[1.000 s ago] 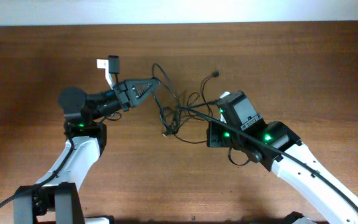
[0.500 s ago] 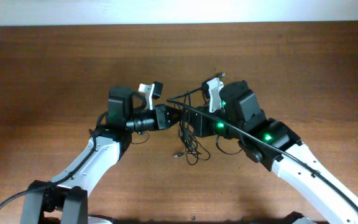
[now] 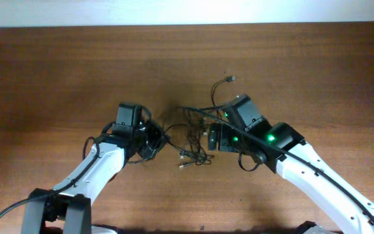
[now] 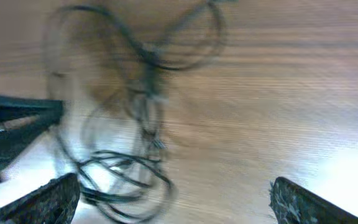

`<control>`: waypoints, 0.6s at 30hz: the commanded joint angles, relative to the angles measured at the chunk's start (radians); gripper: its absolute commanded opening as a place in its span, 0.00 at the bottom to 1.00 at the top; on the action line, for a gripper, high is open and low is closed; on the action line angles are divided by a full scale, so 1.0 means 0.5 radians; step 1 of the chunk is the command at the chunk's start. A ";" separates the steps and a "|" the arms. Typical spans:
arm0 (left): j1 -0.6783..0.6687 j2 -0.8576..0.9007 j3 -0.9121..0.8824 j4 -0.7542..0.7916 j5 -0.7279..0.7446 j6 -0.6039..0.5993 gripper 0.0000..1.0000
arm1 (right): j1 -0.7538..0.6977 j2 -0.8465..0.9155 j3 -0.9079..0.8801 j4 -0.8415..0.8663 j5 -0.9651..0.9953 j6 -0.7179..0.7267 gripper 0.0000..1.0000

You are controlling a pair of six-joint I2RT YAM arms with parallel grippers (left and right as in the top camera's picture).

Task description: Untangle cables

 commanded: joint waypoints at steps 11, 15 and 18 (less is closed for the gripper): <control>0.862 0.006 0.002 -0.129 0.311 0.112 0.99 | -0.008 0.004 0.023 -0.153 0.051 0.226 0.98; 0.857 0.000 0.002 0.043 0.697 0.613 0.99 | -0.008 0.004 0.023 -0.153 0.050 0.226 0.98; 0.851 -0.067 0.002 0.130 0.901 0.931 0.99 | -0.008 0.004 0.023 -0.154 0.051 0.226 0.98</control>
